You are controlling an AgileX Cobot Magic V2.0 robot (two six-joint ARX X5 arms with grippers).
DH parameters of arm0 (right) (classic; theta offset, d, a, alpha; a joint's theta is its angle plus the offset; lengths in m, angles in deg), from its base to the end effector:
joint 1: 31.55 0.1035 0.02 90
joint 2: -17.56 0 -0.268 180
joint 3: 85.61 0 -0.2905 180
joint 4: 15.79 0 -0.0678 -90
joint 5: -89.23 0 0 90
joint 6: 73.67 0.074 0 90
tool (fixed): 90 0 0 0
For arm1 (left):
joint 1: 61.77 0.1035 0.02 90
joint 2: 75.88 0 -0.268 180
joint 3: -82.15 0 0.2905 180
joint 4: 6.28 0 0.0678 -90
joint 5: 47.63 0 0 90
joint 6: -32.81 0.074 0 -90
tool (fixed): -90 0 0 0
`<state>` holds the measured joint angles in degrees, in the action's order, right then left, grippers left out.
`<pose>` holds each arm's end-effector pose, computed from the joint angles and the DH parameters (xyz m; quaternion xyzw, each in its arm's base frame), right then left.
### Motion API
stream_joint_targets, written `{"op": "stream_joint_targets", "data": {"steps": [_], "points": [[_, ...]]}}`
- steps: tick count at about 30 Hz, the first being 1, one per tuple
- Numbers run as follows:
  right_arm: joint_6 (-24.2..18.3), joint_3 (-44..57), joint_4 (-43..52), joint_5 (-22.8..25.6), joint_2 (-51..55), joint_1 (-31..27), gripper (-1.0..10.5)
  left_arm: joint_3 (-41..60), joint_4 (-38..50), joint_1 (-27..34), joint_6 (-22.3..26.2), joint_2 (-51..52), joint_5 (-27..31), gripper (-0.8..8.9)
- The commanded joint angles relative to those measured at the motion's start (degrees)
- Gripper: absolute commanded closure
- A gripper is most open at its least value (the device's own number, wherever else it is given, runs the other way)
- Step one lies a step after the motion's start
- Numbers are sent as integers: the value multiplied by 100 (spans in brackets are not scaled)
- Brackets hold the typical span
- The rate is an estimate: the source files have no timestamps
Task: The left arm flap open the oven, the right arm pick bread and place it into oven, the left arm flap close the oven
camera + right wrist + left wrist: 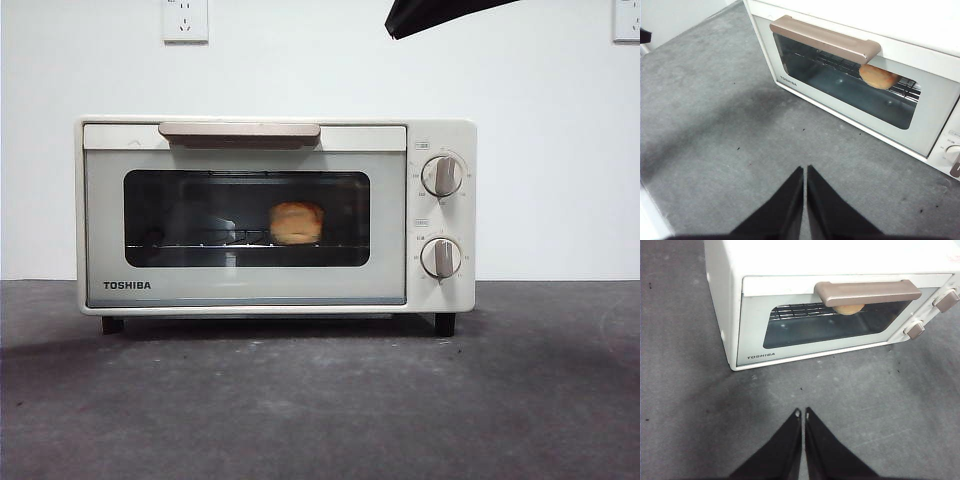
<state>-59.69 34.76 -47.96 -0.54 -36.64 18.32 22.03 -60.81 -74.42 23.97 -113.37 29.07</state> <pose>0.1801 0.2132 0.2846 0.0103 0.2576 0.3799 0.8884 0.1857 -0.0591 0.3045 -0.0738 0.2906 -0.1941 0.9340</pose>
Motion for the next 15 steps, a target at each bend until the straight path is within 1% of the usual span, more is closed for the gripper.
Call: {"op": "stream_joint_targets", "data": {"steps": [1, 3, 4, 5, 7, 9, 11, 13, 15], "points": [[57, -37, 79, 22, -42, 57, 940, -98, 37, -15, 70, 11, 22, 794], [57, -37, 81, 22, -42, 57, 941, -98, 33, 4, 72, 144, 22, 794], [57, -37, 81, 22, -42, 57, 940, -96, 50, 26, 195, 212, 26, 794], [57, -37, 81, 22, -42, 57, 940, -96, 68, 81, 520, 299, 35, 794], [57, -37, 96, 24, -42, 57, 941, -44, 214, 251, 916, 516, 44, 794], [57, -37, 96, 22, -42, 57, 941, 168, 752, 483, 1187, 811, 44, 794], [57, -37, 96, 22, -42, 57, 941, 485, 1414, 671, 1263, 1110, 59, 794], [57, -37, 96, 22, -42, 57, 941, 885, 2072, 798, 1268, 1416, 258, 794], [57, -37, 96, 22, -42, 57, 941, 1351, 2686, 890, 1266, 1720, 634, 794]]}}
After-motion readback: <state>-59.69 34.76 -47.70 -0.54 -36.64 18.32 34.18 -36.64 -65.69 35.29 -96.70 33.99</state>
